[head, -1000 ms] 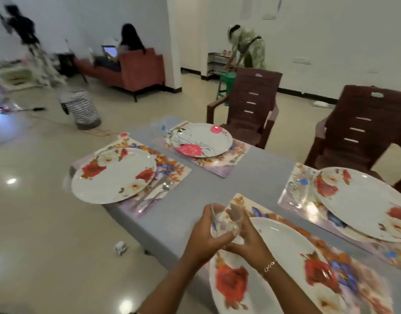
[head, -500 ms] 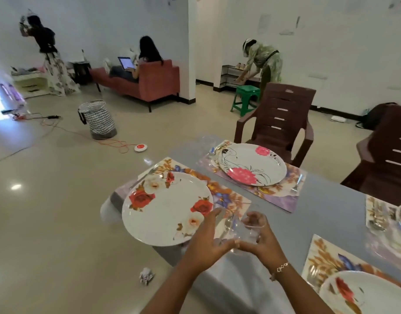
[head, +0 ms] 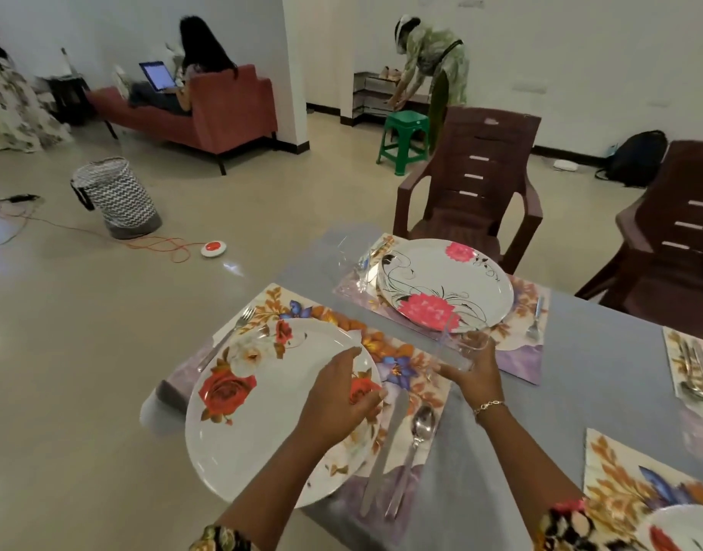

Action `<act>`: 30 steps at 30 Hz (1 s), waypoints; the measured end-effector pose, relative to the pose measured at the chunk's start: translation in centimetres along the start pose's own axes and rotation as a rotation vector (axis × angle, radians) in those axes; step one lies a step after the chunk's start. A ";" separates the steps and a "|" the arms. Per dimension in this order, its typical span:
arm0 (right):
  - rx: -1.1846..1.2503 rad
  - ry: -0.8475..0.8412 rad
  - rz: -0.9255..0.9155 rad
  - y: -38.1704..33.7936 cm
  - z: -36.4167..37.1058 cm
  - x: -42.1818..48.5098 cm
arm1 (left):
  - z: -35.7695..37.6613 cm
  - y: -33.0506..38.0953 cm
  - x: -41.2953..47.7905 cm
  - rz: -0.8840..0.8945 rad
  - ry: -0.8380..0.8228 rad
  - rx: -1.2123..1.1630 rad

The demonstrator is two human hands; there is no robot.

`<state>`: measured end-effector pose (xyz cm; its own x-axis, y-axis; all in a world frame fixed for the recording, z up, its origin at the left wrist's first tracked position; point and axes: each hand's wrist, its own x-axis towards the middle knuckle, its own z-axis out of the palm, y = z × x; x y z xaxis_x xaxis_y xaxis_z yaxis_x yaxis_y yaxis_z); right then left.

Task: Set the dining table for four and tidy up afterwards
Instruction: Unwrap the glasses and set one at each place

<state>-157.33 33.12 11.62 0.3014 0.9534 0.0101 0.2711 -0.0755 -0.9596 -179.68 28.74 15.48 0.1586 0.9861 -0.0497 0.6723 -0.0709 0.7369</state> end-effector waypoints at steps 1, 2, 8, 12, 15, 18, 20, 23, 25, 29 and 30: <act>-0.003 0.001 0.013 0.2 0.3 0.5 | 0.1 -0.1 0.6 0.000 -0.007 -0.006; 0.000 -0.002 0.027 0.4 0.6 0.9 | 0.2 -0.2 1.2 -0.003 -0.015 -0.014; -0.074 0.007 0.029 1.0 2.0 1.9 | 0.8 -1.0 3.4 0.026 -0.085 -0.038; -0.108 0.023 0.050 1.6 2.4 1.2 | 0.4 -1.6 4.5 0.044 -0.129 -0.052; -0.145 0.027 0.078 1.8 2.3 0.7 | 0.1 -1.7 4.9 0.079 -0.150 -0.050; -0.151 0.022 0.113 1.6 2.1 0.2 | -0.2 -1.7 4.9 0.132 -0.177 -0.050; -0.115 0.066 0.155 1.1 2.0 -0.8 | -0.2 -1.8 4.9 0.191 -0.204 -0.031; -0.155 0.166 0.180 0.7 1.3 -3.5 | 0.5 -1.4 4.4 0.339 -0.230 -0.001; -0.243 0.237 0.161 0.6 0.6 -6.0 | 1.9 -0.7 3.7 0.429 -0.253 0.000; -0.431 0.369 0.139 0.8 -2.1 -11.7 | 5.3 2.4 1.3 0.583 -0.359 -0.042; -0.483 0.387 0.132 1.0 -3.2 -13.1 | 6.3 3.3 0.6 0.618 -0.402 -0.037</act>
<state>-158.10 19.67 11.41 0.6451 0.7590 0.0881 0.5639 -0.3950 -0.7253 -172.84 28.12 13.64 0.7580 0.6362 0.1440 0.3509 -0.5838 0.7322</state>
